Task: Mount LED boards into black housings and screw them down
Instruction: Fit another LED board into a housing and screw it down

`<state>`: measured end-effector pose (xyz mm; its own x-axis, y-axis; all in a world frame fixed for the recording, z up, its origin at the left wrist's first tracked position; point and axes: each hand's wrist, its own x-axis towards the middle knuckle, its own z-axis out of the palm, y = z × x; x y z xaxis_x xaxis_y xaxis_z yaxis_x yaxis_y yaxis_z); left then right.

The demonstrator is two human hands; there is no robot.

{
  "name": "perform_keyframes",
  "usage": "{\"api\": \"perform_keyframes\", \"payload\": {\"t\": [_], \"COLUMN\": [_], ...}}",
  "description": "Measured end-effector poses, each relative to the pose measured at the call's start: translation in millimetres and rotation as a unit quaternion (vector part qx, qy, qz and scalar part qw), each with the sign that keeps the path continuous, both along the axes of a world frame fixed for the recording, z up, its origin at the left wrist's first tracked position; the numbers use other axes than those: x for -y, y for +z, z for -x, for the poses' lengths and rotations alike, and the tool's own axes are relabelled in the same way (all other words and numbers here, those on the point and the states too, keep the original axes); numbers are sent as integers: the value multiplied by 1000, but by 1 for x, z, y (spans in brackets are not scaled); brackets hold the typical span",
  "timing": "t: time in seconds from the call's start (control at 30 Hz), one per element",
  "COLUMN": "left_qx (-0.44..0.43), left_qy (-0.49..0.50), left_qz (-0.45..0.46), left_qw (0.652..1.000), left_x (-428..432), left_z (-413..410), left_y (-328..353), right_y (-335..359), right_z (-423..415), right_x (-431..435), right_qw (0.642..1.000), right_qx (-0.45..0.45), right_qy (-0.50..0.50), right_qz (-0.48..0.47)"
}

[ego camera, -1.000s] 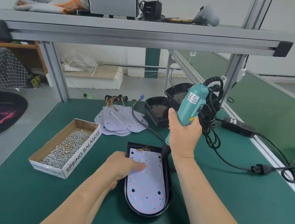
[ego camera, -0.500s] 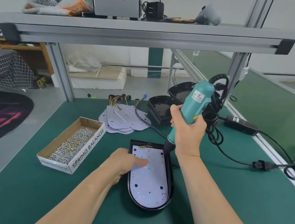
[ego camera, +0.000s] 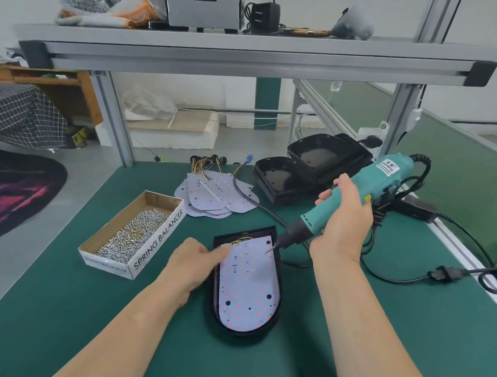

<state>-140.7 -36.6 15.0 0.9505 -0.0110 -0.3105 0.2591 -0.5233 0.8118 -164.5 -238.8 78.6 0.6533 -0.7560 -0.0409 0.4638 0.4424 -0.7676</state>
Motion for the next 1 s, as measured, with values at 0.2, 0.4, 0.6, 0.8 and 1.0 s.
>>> {"api": "perform_keyframes", "payload": {"t": [0.2, 0.4, 0.6, 0.8, 1.0], "left_qx": [-151, -135, -150, -193, -191], "left_qy": [101, 63, 48, 59, -1], "left_qz": [491, 539, 420, 504, 484], "left_qw": [852, 829, 894, 840, 854], "left_x": [-25, -24, -15, -14, -13], "left_z": [12, 25, 29, 29, 34], "left_y": [12, 20, 25, 25, 27], "right_y": [6, 10, 11, 12, 9], "right_z": [12, 15, 13, 11, 10], "right_x": [-14, -29, -40, -43, -44], "right_qw": [999, 998, 998, 998, 998], "right_qx": [-4, 1, 8, 6, 3], "right_qy": [-22, -23, -20, -29, -43], "right_qz": [49, 65, 60, 51, 42]}}
